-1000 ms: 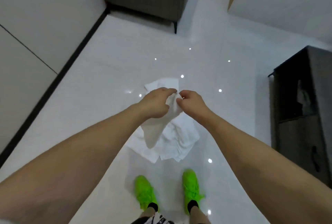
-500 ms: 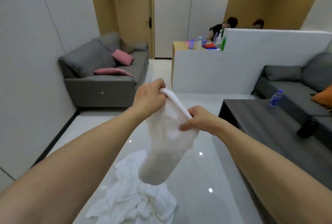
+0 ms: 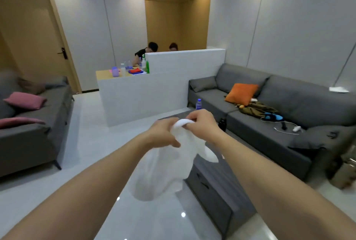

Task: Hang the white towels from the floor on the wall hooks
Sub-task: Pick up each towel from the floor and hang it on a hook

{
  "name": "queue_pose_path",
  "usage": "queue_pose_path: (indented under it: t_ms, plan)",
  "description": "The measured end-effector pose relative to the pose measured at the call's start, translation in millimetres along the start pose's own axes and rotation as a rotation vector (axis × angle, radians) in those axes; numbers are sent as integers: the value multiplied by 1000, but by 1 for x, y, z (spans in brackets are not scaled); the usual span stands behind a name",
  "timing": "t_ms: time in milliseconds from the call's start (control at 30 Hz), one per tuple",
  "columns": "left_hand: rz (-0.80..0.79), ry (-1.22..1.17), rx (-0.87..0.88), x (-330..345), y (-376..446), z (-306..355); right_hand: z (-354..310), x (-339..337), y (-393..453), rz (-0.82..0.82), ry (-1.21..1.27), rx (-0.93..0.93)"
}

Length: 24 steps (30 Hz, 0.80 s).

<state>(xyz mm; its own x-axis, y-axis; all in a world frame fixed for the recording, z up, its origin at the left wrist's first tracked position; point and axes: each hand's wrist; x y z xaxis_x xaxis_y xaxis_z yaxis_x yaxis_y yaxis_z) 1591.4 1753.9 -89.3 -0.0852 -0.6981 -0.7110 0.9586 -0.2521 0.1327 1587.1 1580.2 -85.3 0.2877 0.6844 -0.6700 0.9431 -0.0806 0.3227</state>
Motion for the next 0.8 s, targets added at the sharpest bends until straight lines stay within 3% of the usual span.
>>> queue_pose_path:
  t_ms: [67,167,267,467,567,733,800]
  plan:
    - [-20,-94,41,37,19,21,12,-28,5,18,-6,0]
    - [146,-181,24,71,57,43,52,-61,16,46,-95,58]
    - [215,-304,-8,82,100,52,101,-84,31,33,-167,185]
    - [-21,-358,69,112,200,69,144,-98,97,255,80,197]
    - [-165,-369,119,131,248,80,146,-101,150,226,88,175]
    - [-171,-482,83,140,327,82,177,-101,233,252,-5,216]
    - [-114,-511,59,141,353,78,194,-98,258,191,-10,277]
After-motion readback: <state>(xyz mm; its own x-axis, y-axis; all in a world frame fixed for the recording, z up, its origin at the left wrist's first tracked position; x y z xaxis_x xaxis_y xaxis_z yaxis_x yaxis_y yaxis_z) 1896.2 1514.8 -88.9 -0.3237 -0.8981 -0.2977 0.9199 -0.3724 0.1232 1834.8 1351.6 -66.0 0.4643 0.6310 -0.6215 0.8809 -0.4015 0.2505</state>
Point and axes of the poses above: each hand's wrist, its own y-axis towards the middle knuckle, its own x-axis out of the palm, z = x × y, and after that the axes turned 8 degrees about z, right-handed
